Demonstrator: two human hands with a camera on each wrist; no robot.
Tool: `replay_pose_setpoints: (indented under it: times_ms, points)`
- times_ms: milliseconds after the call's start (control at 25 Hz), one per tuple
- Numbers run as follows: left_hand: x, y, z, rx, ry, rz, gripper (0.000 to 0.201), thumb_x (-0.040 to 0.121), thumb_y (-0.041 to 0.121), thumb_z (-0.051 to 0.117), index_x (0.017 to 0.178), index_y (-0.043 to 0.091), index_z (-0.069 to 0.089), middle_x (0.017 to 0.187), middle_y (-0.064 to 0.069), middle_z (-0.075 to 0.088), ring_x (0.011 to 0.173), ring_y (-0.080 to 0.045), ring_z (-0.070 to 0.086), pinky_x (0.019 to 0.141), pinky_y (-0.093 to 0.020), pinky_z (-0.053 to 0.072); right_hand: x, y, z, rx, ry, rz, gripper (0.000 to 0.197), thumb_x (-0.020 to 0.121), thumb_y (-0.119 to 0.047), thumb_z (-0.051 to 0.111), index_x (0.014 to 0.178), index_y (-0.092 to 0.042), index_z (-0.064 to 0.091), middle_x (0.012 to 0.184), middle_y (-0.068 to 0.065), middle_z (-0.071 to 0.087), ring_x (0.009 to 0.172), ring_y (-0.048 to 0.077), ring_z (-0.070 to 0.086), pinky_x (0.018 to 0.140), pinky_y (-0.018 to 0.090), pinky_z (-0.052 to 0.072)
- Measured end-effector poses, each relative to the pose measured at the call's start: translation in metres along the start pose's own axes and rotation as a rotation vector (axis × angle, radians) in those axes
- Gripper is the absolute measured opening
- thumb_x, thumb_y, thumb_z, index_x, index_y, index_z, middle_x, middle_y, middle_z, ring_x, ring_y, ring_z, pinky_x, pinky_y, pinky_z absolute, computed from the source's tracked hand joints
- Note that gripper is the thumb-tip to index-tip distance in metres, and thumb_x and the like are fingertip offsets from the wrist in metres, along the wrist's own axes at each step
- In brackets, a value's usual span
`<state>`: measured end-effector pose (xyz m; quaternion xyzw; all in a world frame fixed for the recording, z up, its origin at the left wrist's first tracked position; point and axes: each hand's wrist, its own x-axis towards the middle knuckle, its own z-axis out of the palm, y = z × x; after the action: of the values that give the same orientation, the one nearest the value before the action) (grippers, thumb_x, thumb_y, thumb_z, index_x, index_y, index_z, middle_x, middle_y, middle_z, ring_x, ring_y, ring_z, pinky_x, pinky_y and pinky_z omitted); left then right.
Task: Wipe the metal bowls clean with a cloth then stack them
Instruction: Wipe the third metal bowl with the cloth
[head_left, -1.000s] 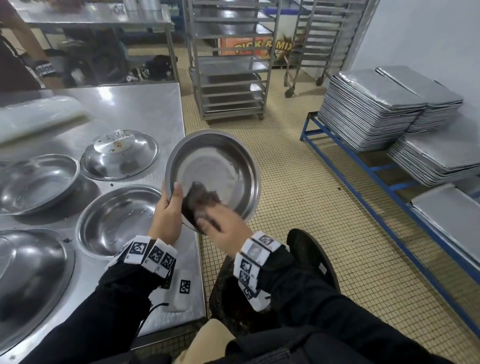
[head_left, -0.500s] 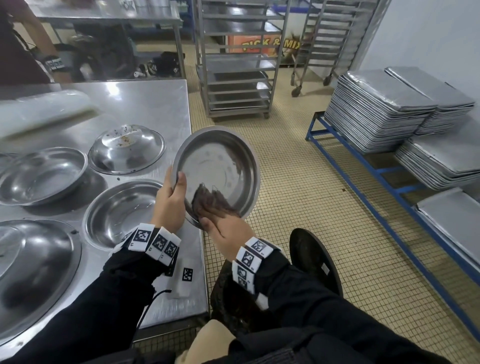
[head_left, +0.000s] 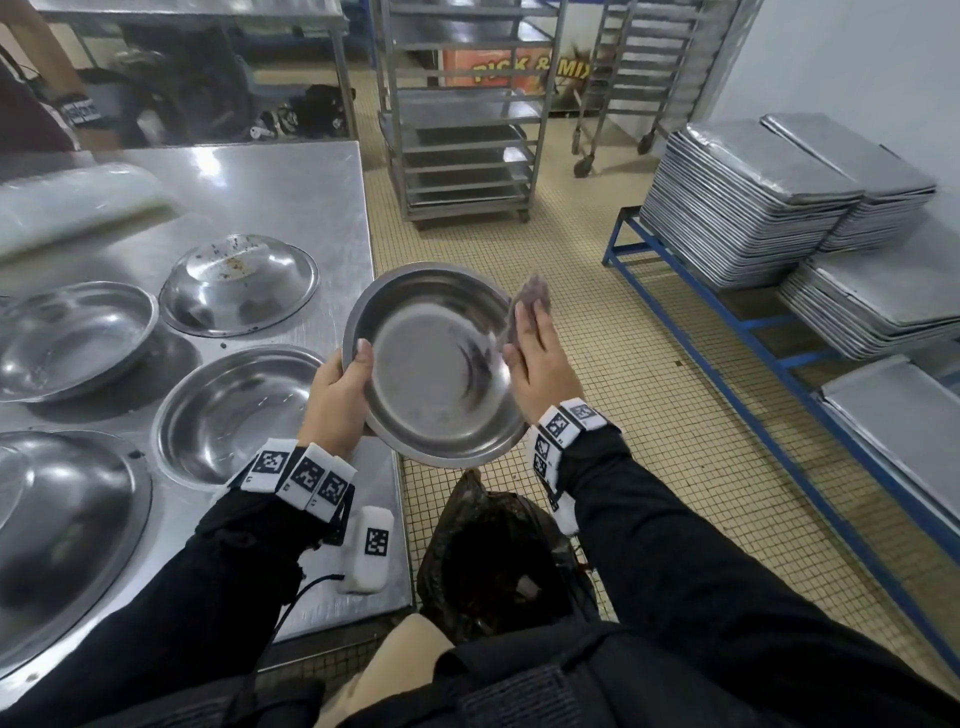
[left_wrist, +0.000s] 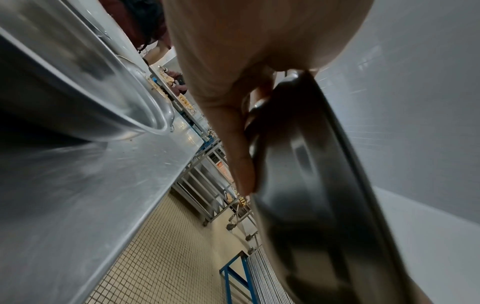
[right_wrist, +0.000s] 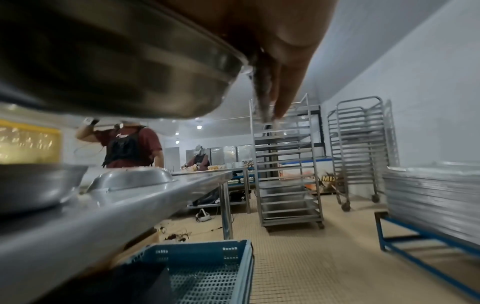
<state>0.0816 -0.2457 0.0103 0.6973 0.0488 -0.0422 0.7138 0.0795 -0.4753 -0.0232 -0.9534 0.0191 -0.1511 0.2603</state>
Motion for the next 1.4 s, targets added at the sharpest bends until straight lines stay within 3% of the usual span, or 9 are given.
replay_pose_setpoints:
  times_ms: [80,200,480,640,800,1000,1160,1280,1400]
  points:
    - [0.000,-0.001,-0.005,-0.033,-0.063,-0.027,0.033,0.098,0.041,0.049,0.093,0.014,0.067,0.070,-0.002,0.069,0.061,-0.022,0.065,0.055,-0.034,0.054,0.004,-0.004,-0.011,0.215,0.025,0.118,0.040,0.099,-0.033,0.040,0.137,-0.019,0.042,0.127,0.004,0.056,0.093,0.004,0.053,0.077,0.023,0.046]
    - [0.004,-0.002,-0.015,-0.051,-0.138,-0.078,0.035,0.091,0.046,0.055,0.100,0.016,0.070,0.085,-0.006,0.074,0.083,-0.033,0.068,0.077,-0.046,0.053,0.004,-0.003,-0.021,0.402,-0.083,0.289,0.021,0.097,-0.036,0.047,0.104,-0.019,0.058,0.084,-0.005,0.063,0.068,0.006,0.057,0.060,0.021,0.044]
    - [0.007,-0.006,-0.011,-0.001,-0.224,0.094,0.087,0.084,0.028,0.070,0.152,0.035,0.016,0.129,-0.007,0.060,0.106,-0.024,0.066,0.082,-0.037,0.057,-0.007,-0.013,-0.006,0.584,0.143,0.517,0.013,0.094,-0.023,0.054,0.091,-0.010,0.055,0.075,-0.004,0.054,0.066,0.010,0.053,0.053,0.016,0.038]
    - [-0.010,-0.001,0.007,0.046,-0.221,0.034,0.057,0.087,0.015,0.064,0.135,0.021,0.034,0.111,-0.008,0.064,0.079,-0.011,0.070,0.075,-0.038,0.058,-0.011,-0.034,0.002,0.715,0.260,0.565,0.018,0.096,-0.029,0.051,0.094,-0.011,0.052,0.077,-0.005,0.055,0.065,0.006,0.054,0.054,0.016,0.041]
    - [-0.005,0.003,0.005,-0.058,-0.059,-0.036,0.034,0.096,0.011,0.051,0.125,0.025,0.043,0.096,-0.004,0.064,0.076,-0.016,0.067,0.070,-0.033,0.057,-0.018,-0.037,0.006,0.840,0.118,0.561,0.018,0.099,-0.032,0.042,0.103,-0.020,0.056,0.093,-0.003,0.065,0.089,0.016,0.065,0.076,0.031,0.056]
    - [0.002,-0.002,-0.007,-0.048,0.057,-0.017,0.045,0.100,0.044,0.041,0.143,0.033,0.036,0.115,0.001,0.062,0.097,-0.019,0.064,0.084,-0.039,0.054,-0.030,-0.039,0.011,0.671,0.086,0.392,0.038,0.100,-0.033,0.039,0.135,-0.020,0.046,0.102,-0.002,0.065,0.080,0.008,0.062,0.070,0.017,0.053]
    - [0.005,-0.013,-0.014,0.065,0.054,0.006,0.085,0.070,0.087,0.044,0.141,0.042,0.037,0.134,0.000,0.058,0.123,-0.024,0.054,0.107,-0.047,0.040,-0.033,-0.071,0.012,0.464,-0.127,-0.015,0.043,0.101,-0.029,0.039,0.142,-0.017,0.038,0.114,-0.002,0.061,0.094,0.008,0.060,0.081,0.016,0.048]
    - [0.007,-0.003,-0.011,0.144,0.039,0.056,0.078,0.077,0.081,0.039,0.139,0.034,0.043,0.124,-0.006,0.062,0.117,-0.025,0.057,0.105,-0.048,0.042,-0.043,-0.091,0.025,0.336,-0.434,-0.298,0.040,0.100,-0.036,0.037,0.134,-0.017,0.049,0.123,0.005,0.061,0.109,0.017,0.058,0.093,0.020,0.041]
    - [0.005,0.020,-0.007,0.152,0.045,0.104,0.058,0.094,0.059,0.038,0.140,0.024,0.045,0.125,0.000,0.060,0.119,-0.019,0.054,0.108,-0.043,0.039,-0.040,-0.077,0.031,0.170,-0.489,-0.277,0.048,0.098,-0.050,0.029,0.126,-0.023,0.058,0.122,0.004,0.063,0.112,0.021,0.056,0.094,0.037,0.048]
